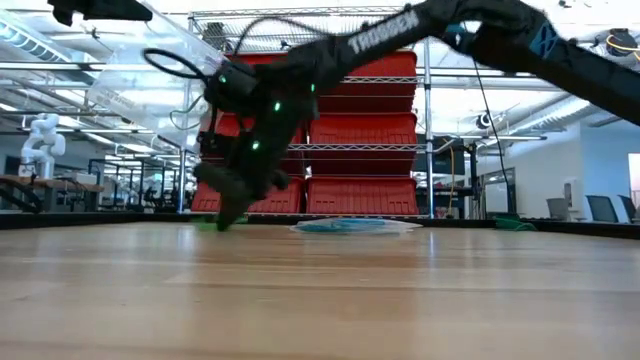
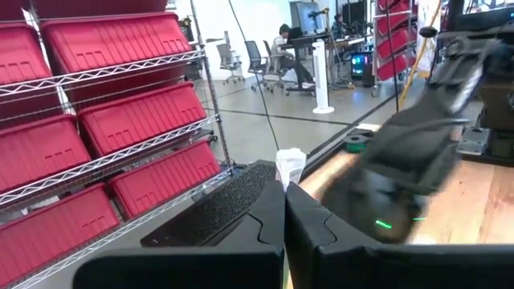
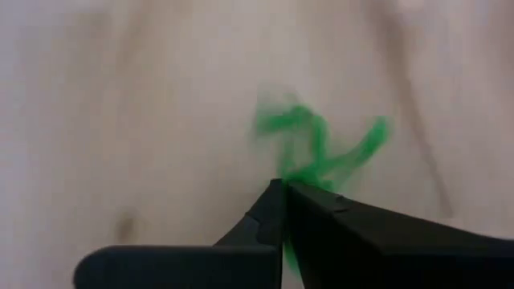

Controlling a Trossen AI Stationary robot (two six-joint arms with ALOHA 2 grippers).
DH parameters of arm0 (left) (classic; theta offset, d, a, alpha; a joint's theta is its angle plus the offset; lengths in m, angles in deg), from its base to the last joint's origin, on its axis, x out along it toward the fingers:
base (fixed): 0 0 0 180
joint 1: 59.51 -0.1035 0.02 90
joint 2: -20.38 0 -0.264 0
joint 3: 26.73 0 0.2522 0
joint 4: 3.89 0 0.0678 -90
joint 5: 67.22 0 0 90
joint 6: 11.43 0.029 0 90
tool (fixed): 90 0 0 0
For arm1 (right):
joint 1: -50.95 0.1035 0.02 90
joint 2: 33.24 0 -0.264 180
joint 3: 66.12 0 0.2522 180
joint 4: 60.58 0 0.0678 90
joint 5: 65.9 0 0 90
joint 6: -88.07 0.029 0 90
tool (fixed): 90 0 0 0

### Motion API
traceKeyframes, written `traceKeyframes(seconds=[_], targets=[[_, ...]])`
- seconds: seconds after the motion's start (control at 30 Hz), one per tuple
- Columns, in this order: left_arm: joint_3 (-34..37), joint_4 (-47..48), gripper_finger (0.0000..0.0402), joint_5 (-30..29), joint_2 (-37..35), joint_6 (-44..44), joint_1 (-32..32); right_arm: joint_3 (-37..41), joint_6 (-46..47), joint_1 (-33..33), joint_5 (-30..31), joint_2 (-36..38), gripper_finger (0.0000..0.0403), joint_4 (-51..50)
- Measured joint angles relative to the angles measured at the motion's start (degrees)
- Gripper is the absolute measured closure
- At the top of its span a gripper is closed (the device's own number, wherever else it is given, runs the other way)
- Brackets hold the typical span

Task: Sort rubber bands
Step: Put the green rubber band into the open transparent zip lock bag

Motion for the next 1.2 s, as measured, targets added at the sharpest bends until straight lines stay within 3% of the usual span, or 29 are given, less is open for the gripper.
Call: traceKeyframes(seconds=[0.17,0.43,0.7,0.8,1.03,1.2], targets=[[0.0,0.03,0.0401,0.07,0.0,0.0,0.02,0.34,-4.14,3.85,-2.1,4.32,0.0402,-16.44],[0.0,-0.04,0.0401,1.43,0.0,-0.16,0.02,0.3,-5.67,12.02,-1.58,8.15,0.0403,-33.42],[0.0,-0.02,0.0401,2.35,0.0,-1.06,0.0,2.31,-3.68,14.59,-1.08,8.49,0.0403,-38.16],[0.0,-0.02,0.0401,2.52,0.02,-1.1,0.02,4.38,-2.55,13.79,3.07,8.47,0.0399,-36.13],[0.0,-0.02,0.0401,2.57,0.0,-1.37,0.02,5.81,0.65,12.54,4.05,8.49,0.0325,-36.7],[0.0,0.01,0.0401,2.82,0.0,-1.36,-0.01,5.21,0.65,12.47,-3.9,8.49,0.0248,-38.73]])
